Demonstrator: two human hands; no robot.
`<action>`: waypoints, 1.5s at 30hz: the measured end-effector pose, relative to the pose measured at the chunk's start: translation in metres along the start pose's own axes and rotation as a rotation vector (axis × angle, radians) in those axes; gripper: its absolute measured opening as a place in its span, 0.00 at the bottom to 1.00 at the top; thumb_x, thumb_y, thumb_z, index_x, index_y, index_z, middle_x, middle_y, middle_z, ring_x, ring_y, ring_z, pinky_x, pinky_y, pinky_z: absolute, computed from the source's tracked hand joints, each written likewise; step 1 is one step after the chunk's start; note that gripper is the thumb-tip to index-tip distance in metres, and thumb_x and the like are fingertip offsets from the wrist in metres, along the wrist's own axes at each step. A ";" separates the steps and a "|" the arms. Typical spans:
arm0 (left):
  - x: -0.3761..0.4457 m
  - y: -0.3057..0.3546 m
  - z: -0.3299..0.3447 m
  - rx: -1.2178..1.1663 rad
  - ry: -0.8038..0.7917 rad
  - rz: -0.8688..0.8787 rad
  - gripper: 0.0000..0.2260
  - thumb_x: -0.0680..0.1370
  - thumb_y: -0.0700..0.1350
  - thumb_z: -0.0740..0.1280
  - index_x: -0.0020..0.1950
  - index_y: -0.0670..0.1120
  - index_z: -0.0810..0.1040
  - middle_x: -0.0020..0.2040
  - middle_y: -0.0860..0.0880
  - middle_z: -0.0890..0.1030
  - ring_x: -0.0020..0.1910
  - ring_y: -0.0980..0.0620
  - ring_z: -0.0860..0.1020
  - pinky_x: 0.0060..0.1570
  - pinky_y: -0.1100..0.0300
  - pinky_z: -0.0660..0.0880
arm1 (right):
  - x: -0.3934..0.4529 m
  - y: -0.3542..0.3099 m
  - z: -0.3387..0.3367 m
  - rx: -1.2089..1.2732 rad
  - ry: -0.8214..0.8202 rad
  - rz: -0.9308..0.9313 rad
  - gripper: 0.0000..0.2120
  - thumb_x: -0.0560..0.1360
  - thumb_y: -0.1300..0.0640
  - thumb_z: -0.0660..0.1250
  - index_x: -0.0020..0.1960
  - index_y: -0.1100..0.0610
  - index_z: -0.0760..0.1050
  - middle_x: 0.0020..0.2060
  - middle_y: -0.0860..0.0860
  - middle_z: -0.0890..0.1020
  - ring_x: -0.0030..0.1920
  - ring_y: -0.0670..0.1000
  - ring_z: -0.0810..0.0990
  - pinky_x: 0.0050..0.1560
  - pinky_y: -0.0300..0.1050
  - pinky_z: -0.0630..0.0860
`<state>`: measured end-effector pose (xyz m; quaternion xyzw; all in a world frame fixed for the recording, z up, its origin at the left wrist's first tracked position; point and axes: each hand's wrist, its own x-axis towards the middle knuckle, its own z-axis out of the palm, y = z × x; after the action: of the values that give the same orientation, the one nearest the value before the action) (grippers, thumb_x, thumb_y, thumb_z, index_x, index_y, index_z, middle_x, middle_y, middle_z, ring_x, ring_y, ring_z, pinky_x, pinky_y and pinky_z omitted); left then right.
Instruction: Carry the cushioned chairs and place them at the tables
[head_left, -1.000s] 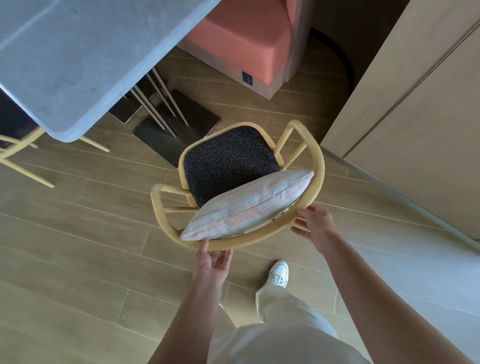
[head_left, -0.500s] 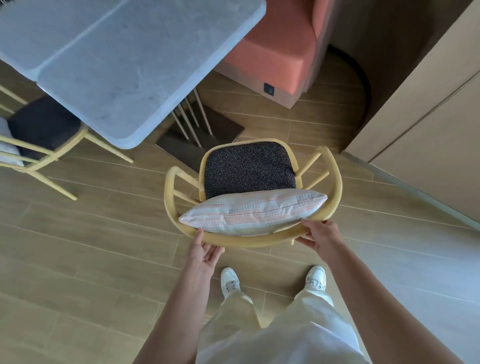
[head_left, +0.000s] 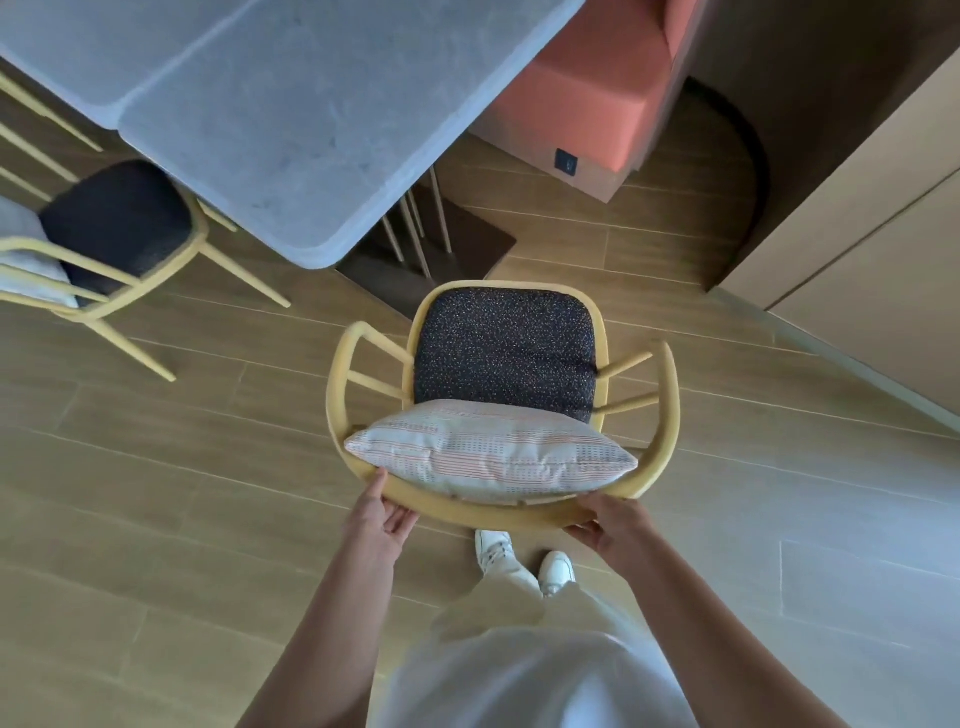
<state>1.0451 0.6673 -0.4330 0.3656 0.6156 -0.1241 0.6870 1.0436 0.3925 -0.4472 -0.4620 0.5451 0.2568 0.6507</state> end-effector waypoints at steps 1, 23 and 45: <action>0.001 -0.002 -0.002 -0.007 -0.004 -0.005 0.20 0.80 0.52 0.70 0.66 0.40 0.75 0.67 0.41 0.79 0.68 0.45 0.76 0.62 0.50 0.73 | 0.001 0.003 0.000 0.006 0.000 -0.005 0.13 0.77 0.73 0.65 0.59 0.64 0.73 0.43 0.59 0.80 0.40 0.55 0.81 0.37 0.54 0.79; -0.004 -0.013 -0.026 -0.120 -0.274 -0.015 0.12 0.82 0.45 0.67 0.63 0.41 0.76 0.61 0.41 0.81 0.61 0.43 0.78 0.69 0.44 0.70 | -0.006 0.036 -0.002 0.164 -0.064 -0.177 0.14 0.78 0.68 0.67 0.61 0.57 0.72 0.51 0.57 0.82 0.48 0.57 0.83 0.45 0.57 0.82; 0.077 0.168 -0.127 0.242 -0.380 -0.028 0.15 0.79 0.42 0.70 0.65 0.43 0.75 0.48 0.44 0.81 0.50 0.47 0.80 0.48 0.49 0.76 | -0.082 0.155 0.169 0.344 0.032 -0.126 0.17 0.77 0.74 0.62 0.66 0.70 0.69 0.47 0.64 0.80 0.45 0.62 0.82 0.35 0.54 0.82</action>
<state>1.0697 0.8902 -0.4435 0.4069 0.4609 -0.2732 0.7398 0.9710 0.6243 -0.4226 -0.3811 0.5612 0.1114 0.7262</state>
